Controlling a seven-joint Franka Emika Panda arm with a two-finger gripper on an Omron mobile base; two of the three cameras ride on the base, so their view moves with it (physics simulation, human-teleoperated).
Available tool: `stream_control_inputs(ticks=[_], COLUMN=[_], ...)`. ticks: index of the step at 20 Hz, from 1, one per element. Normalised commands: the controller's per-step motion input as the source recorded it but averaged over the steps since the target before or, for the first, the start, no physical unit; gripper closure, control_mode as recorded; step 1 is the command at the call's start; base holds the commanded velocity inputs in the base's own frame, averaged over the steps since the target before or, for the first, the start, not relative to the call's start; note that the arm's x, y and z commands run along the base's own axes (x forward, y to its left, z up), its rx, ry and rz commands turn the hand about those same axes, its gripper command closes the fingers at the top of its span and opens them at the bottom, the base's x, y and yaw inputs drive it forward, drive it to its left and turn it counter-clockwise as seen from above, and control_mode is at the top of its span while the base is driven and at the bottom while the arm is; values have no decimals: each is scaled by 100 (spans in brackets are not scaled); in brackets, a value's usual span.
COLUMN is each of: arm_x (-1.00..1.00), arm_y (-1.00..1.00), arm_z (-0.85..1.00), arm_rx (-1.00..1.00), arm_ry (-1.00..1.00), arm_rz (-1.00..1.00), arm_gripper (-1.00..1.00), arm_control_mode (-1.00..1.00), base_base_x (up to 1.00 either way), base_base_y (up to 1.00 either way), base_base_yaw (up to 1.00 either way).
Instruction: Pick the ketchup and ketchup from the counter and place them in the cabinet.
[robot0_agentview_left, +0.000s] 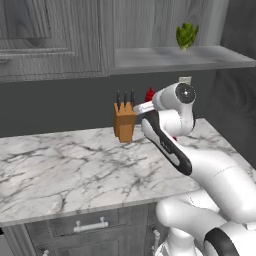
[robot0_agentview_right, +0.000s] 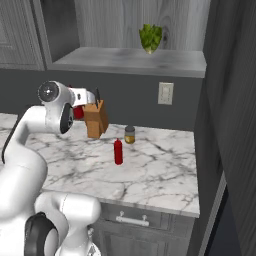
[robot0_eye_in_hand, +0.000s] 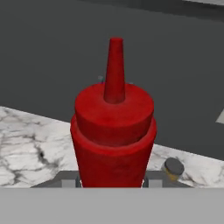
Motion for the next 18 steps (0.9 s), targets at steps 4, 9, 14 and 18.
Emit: stream_control_inputs(ticks=[4, 9, 14, 18], arm_x=[-32, -22, -5, 0], arm_y=[-27, -24, -14, -11], arm_z=[64, 60, 60, 55], arm_rx=[1, 3, 0, 0], arm_ry=[-7, -7, -5, -1], arm_rz=[0, 0, 0, 0], arm_gripper=[100, 100, 100, 100], arm_control_mode=[-100, -100, -100, -100], base_base_x=[0, 0, 0, 0], base_base_y=[0, 0, 0, 0], base_base_yaw=[0, 0, 0, 0])
